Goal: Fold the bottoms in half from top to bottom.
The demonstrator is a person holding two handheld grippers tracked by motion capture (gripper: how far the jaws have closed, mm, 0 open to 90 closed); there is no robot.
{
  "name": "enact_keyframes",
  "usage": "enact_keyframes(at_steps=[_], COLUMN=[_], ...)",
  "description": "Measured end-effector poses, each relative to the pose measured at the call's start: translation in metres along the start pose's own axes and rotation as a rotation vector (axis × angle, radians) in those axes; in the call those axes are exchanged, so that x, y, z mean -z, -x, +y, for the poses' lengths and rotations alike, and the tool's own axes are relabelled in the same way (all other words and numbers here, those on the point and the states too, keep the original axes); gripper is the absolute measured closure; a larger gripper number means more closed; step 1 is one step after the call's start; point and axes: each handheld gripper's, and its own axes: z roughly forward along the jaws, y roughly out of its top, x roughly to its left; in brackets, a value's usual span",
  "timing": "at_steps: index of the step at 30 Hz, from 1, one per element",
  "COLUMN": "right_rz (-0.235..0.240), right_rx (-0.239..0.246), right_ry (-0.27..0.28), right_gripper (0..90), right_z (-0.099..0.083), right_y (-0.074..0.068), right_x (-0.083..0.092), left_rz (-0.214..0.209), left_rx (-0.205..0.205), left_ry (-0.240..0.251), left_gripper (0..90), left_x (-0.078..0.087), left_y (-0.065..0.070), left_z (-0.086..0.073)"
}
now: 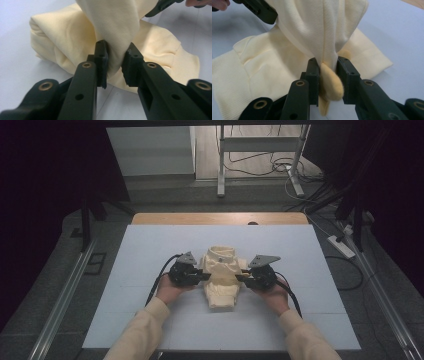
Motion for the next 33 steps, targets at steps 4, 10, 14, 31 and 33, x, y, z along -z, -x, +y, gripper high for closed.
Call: enact_keyframes(at_steps=[4, 10, 14, 31, 33], right_rz=[0.002, 0.0, -0.006, -0.011, -0.013], right_rx=[0.005, 0.011, 0.024, 0.017, 0.013], right_ry=[0.002, 0.005, 0.003, 0.019, 0.019], right_gripper=[70.6, 69.4, 68.0, 59.2, 58.7], right_z=[-0.0009, -0.0022, -0.0022, -0.0014, -0.0013], right_y=[-0.0016, -0.0034, -0.0064, -0.0077, -0.0076], right_x=[0.0011, 0.0018, 0.0033, 0.0087, 0.0094], left_rz=[-0.002, -0.009, -0.014, 0.018, 0.021], left_rx=[-0.001, 0.001, 0.016, 0.046, 0.049], left_ry=[0.0, -0.002, -0.009, -0.011, -0.012], left_gripper=[73.0, 71.0, 69.4, 53.5, 52.0], left_x=[0.0009, 0.0005, 0.0006, 0.0015, 0.0021], left_y=[0.0006, 0.0006, -0.0001, 0.0011, 0.0016], left_z=[-0.0018, -0.0031, -0.0041, -0.0042, -0.004])
